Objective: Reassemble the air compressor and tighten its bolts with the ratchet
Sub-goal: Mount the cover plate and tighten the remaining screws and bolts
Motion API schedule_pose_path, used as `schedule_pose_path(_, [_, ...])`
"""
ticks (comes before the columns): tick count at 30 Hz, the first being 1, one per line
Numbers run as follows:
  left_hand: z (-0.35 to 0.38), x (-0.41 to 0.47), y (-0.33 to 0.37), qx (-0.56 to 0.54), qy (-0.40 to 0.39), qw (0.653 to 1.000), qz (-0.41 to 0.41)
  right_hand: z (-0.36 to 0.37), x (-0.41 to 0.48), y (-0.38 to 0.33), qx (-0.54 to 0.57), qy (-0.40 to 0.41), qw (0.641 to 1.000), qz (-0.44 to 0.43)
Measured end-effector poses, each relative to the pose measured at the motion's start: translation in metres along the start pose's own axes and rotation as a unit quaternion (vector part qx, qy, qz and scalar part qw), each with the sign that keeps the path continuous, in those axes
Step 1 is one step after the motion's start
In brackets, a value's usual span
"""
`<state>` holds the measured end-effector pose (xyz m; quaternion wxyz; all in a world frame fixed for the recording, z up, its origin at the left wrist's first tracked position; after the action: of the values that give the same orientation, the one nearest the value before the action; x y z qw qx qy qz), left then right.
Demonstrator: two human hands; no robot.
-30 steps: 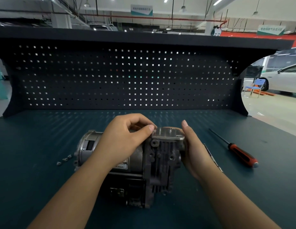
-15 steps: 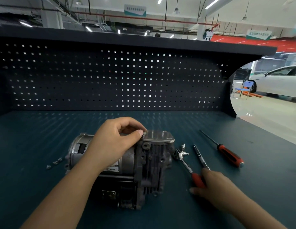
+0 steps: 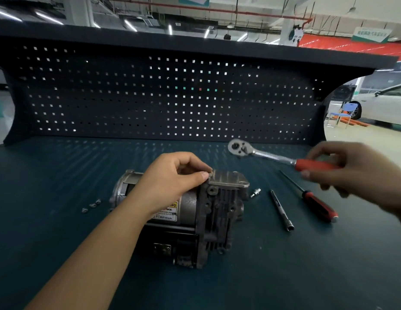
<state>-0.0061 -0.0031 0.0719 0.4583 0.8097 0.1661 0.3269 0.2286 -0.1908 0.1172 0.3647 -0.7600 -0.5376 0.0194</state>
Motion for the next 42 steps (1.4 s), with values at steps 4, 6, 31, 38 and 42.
schedule_pose_path(4, [-0.001,0.002,-0.001,-0.010,-0.005,1.000,-0.003,-0.017,0.014,-0.028,0.029,0.027,0.997,-0.072])
schedule_pose_path(6, [-0.001,0.003,-0.002,-0.027,-0.007,1.000,-0.013,-0.024,0.022,-0.038,0.026,0.004,0.996,-0.087])
schedule_pose_path(31, [-0.002,0.003,-0.003,-0.038,-0.011,0.999,-0.014,-0.020,0.037,-0.036,0.117,-0.234,0.965,-0.032])
schedule_pose_path(38, [-0.002,0.003,-0.002,-0.039,-0.014,0.999,-0.016,-0.027,0.033,-0.039,0.104,-0.224,0.969,-0.026])
schedule_pose_path(42, [-0.003,0.003,-0.001,-0.040,-0.019,0.999,-0.022,-0.028,0.030,-0.048,0.087,-0.224,0.970,-0.029])
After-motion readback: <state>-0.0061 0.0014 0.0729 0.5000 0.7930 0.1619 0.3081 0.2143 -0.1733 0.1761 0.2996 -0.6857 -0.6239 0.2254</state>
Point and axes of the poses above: each hand's wrist, its own x-axis towards the middle knuckle, its own z-axis out of the palm, y = z × x, the point moved 1 cm from there along x, towards the middle knuckle, and after that the axes turned 3 degrees about -y, right-handed, at the moved point
